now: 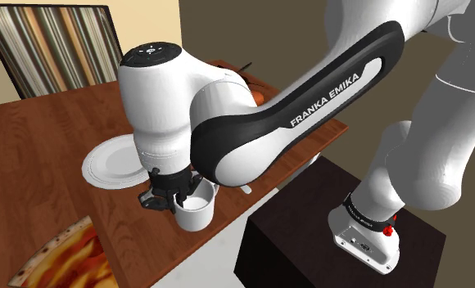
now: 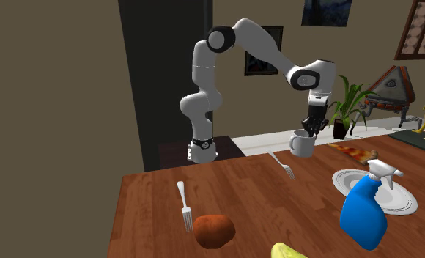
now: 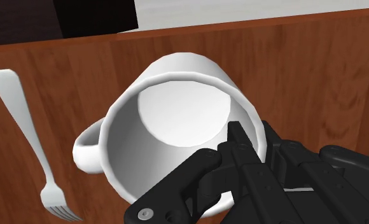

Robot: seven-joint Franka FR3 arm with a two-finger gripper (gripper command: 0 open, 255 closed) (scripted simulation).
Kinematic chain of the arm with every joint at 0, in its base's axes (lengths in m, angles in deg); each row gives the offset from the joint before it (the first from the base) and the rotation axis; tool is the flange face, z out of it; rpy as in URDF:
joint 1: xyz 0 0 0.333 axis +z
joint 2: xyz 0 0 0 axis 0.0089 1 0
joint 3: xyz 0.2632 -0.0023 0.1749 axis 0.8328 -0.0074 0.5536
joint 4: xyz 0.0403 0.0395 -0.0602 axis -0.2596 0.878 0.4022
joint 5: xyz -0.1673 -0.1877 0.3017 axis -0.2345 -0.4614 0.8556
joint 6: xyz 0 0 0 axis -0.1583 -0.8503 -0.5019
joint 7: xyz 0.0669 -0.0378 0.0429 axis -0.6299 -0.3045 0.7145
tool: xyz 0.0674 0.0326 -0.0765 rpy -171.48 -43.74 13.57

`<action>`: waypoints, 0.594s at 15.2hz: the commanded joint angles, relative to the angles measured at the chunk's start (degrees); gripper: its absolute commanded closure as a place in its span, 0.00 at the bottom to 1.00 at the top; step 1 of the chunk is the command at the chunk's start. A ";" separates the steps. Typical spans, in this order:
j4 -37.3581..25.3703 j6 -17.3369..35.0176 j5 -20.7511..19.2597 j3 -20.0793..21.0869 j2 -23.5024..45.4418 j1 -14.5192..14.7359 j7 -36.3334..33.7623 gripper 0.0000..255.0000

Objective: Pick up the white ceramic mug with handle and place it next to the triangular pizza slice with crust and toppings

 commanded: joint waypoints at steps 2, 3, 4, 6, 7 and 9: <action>-0.01 0.01 -0.01 0.00 0.00 0.00 0.00 0.00; -0.01 0.01 -0.01 0.00 0.00 0.00 0.00 0.00; -0.01 0.01 -0.01 0.00 0.00 0.00 0.00 0.00; -0.01 0.01 -0.01 0.00 0.00 0.00 0.00 0.00; -0.01 0.01 -0.01 0.00 0.00 0.00 0.00 0.00; -1.74 -3.54 1.54 0.19 -2.16 -0.19 1.07 0.00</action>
